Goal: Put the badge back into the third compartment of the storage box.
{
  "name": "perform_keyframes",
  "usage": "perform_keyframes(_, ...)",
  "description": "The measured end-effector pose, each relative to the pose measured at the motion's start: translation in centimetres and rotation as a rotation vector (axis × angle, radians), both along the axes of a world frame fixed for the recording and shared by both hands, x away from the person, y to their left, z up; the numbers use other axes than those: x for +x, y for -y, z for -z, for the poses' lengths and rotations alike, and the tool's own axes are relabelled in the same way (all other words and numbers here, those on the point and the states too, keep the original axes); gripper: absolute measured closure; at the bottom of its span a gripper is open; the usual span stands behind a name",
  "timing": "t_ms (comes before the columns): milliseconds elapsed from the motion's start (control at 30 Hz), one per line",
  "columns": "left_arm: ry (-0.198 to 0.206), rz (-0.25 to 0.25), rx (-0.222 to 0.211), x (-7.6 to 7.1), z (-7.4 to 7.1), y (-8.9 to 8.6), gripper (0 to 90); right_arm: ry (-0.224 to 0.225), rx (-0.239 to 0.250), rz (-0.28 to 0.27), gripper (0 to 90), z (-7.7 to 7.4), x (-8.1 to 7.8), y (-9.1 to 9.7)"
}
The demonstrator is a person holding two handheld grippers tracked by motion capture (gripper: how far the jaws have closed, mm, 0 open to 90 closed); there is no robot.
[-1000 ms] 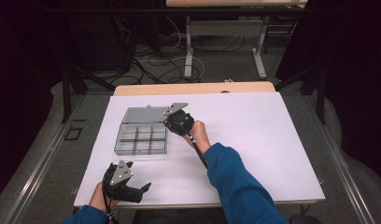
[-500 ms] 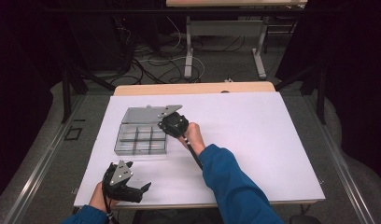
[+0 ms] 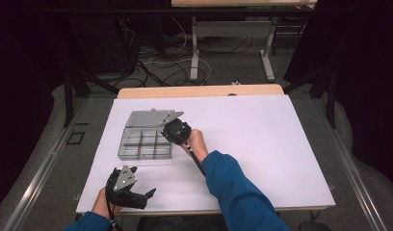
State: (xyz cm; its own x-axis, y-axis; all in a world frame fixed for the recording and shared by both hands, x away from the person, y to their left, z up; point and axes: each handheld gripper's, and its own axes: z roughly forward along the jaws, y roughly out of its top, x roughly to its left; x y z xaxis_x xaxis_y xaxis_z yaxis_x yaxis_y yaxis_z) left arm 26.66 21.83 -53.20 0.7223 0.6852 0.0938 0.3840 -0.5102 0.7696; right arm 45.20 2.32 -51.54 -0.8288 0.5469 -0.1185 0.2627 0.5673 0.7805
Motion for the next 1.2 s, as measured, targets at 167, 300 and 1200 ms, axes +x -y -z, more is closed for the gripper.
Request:
perform_keyframes(167, 0.0, 0.001, 0.002, 0.0, 0.0, 0.0, 2.1, -0.024, -0.005, 0.013, 87.7, 0.3, -0.1, -0.2)
perform_keyframes(300, 0.0, 0.001, -0.002, 0.0, 0.0, 0.0, 2.1, -0.023, -0.012, 0.012, 87.7, 0.6, 0.0, -0.3)
perform_keyframes(1200, -0.002, 0.002, 0.0, 0.0, 0.0, -0.1, 2.1, -0.019, -0.105, -0.001, 87.2, 1.6, 0.2, -1.0)
